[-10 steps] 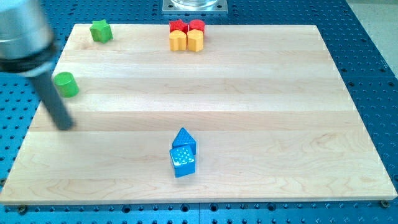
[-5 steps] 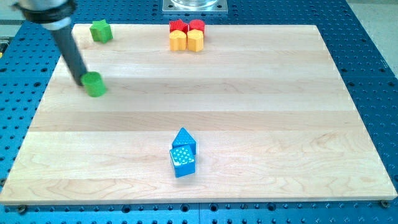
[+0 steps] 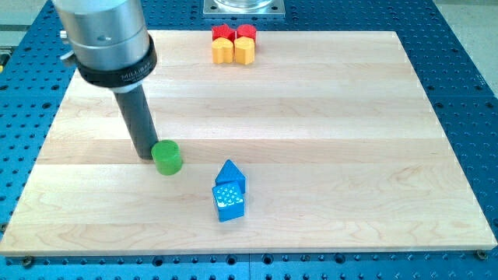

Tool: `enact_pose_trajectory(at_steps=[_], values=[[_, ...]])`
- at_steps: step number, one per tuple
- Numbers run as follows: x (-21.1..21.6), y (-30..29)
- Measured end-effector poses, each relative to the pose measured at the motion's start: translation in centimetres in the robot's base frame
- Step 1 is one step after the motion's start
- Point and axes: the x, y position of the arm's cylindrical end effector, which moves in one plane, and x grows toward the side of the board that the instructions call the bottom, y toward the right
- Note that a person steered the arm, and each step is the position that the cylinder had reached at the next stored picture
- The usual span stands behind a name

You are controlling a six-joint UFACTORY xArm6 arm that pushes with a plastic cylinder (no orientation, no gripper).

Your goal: Push the green circle into the triangle

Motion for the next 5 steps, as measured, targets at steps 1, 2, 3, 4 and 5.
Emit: enact_pose_trajectory(at_steps=[1, 2, 3, 4, 5], values=[[0.5, 3.7], [1.9, 4.9], [2.4, 2.8], [2.5, 6.8], [2.5, 7.4]])
